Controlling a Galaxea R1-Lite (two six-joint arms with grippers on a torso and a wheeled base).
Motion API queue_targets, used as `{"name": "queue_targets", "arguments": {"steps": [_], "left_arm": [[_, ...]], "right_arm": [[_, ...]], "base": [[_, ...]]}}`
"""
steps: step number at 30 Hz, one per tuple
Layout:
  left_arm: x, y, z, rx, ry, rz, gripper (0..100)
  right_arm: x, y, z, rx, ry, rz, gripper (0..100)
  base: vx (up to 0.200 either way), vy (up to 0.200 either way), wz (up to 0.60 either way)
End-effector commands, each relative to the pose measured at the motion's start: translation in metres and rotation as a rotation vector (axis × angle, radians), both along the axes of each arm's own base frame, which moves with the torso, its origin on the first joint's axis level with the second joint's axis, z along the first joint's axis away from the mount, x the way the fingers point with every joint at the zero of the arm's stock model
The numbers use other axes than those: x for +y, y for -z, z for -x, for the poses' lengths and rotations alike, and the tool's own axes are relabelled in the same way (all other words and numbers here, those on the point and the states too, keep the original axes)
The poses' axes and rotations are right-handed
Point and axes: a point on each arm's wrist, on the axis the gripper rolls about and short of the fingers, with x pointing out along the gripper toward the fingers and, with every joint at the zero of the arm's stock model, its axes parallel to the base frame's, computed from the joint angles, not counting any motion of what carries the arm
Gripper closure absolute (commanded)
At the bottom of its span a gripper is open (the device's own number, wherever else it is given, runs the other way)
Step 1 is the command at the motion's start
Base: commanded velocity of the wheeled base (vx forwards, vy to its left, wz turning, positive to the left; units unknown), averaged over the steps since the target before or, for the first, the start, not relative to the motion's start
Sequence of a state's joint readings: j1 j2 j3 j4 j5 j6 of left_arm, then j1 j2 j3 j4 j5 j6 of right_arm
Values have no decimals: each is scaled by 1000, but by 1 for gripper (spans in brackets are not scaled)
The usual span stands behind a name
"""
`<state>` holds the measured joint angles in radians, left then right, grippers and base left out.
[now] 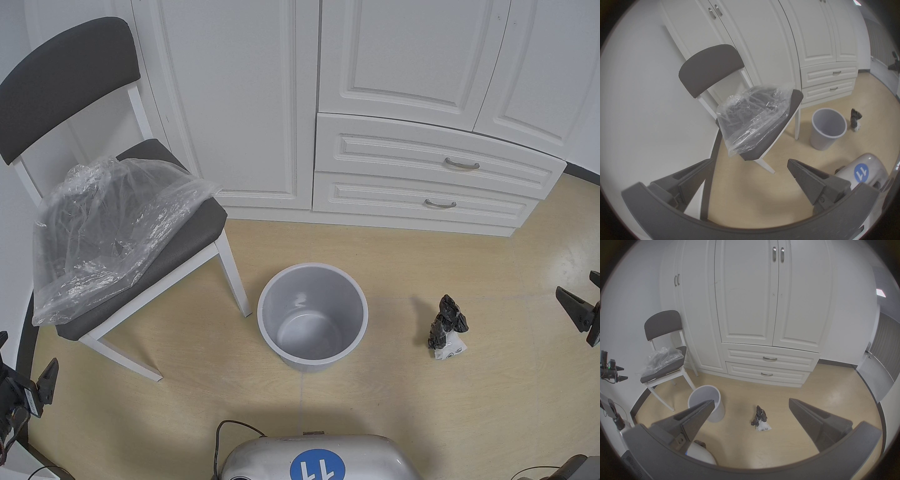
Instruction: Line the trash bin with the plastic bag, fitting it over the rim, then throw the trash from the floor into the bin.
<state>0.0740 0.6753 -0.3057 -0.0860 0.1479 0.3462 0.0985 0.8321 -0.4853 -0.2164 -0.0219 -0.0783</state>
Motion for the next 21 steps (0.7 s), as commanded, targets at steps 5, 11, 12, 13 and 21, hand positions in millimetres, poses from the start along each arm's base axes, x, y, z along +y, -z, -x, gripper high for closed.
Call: {"name": "queue_targets", "arguments": {"steps": [5,11,12,13,21], "left_arm": [[4,15,-8,117,-25,-64,0],[5,14,-7,93,-52,-85,0],[6,9,-7,62,-81,-88,0],[6,9,-7,62,-81,-88,0],[9,5,-4,18,-126,-98,0]], "right_arm": [[3,-6,10,-78,40,74,0],[8,12,8,-1,-16,70,0],[8,14,3,21,-11,59,0],[8,14,3,21,-11,59,0],[9,0,-1,-25,-4,11,0]], "base": [[0,0,0],[0,0,0],[0,0,0],[0,0,0],[0,0,0]]}}
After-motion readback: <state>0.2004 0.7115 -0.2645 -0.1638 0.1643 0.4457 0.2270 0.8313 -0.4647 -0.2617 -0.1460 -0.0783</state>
